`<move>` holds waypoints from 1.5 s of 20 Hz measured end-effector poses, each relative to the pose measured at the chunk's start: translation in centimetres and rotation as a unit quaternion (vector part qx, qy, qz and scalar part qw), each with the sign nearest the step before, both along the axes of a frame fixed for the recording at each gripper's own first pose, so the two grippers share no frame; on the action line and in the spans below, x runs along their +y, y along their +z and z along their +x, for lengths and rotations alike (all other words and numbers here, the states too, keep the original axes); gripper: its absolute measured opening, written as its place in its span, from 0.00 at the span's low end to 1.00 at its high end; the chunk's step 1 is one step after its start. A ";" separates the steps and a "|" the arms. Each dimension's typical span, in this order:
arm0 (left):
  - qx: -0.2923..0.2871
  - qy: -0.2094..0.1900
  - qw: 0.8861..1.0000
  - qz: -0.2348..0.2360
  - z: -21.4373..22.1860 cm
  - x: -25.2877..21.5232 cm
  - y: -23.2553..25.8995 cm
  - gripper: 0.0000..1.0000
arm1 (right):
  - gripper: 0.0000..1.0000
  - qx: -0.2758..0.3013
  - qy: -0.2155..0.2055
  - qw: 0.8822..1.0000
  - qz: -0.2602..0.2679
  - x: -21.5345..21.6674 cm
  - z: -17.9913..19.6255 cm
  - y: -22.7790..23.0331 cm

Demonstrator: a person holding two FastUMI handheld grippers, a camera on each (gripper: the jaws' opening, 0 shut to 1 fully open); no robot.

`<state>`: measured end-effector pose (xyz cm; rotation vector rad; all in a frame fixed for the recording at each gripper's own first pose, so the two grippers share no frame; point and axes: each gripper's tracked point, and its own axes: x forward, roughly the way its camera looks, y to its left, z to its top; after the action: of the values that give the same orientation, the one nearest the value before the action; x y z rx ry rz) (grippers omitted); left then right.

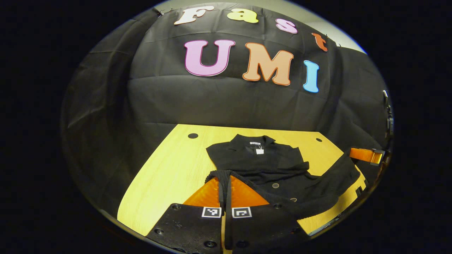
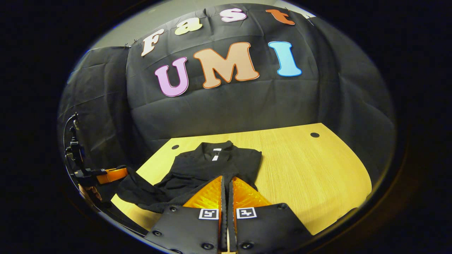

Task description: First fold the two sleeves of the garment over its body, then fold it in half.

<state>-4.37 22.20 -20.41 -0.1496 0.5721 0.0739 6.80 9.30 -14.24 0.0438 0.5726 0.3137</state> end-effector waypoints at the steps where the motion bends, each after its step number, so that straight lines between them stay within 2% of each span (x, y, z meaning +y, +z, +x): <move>1: -0.002 -0.001 1.000 0.003 0.8 0.1 0.1 0.00 | 0.04 -0.001 -0.001 1.000 0.002 0.1 0.7 0.2; 10: -0.006 -0.003 1.000 0.023 7.1 1.2 -0.4 0.00 | 0.04 -0.007 -0.008 1.000 0.008 0.7 7.0 1.3; 18: -0.011 0.011 0.999 0.032 13.6 2.7 -2.7 0.00 | 0.04 0.002 -0.012 1.000 0.007 1.1 13.7 -0.1; 19: -0.008 0.011 0.999 0.034 14.2 2.8 -3.1 0.00 | 0.00 0.004 -0.014 1.000 0.006 1.0 14.4 -0.3; 20: -0.006 0.009 0.999 0.037 14.9 2.7 -3.5 0.00 | 0.04 0.007 -0.015 1.000 0.006 0.9 15.2 -0.5; 25: 0.004 -0.002 0.998 0.062 17.7 2.5 -5.7 0.00 | 0.04 0.024 -0.021 0.999 0.004 0.9 18.3 -2.5; 28: -0.004 0.027 0.995 0.100 19.0 4.3 -6.1 0.00 | 0.04 0.027 -0.029 0.999 0.004 0.9 19.9 -3.1; 29: -0.015 0.045 0.991 0.124 19.4 5.3 -5.6 0.02 | 0.28 0.027 -0.037 0.999 0.000 0.7 20.5 -3.7; 30: -0.033 0.063 0.987 0.147 18.7 6.3 -4.1 0.51 | 0.52 0.015 -0.049 0.999 -0.002 0.3 21.0 -3.3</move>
<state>14.32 28.46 -24.56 0.0988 0.4792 0.2741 27.80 9.58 -17.51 0.0734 0.5985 0.2166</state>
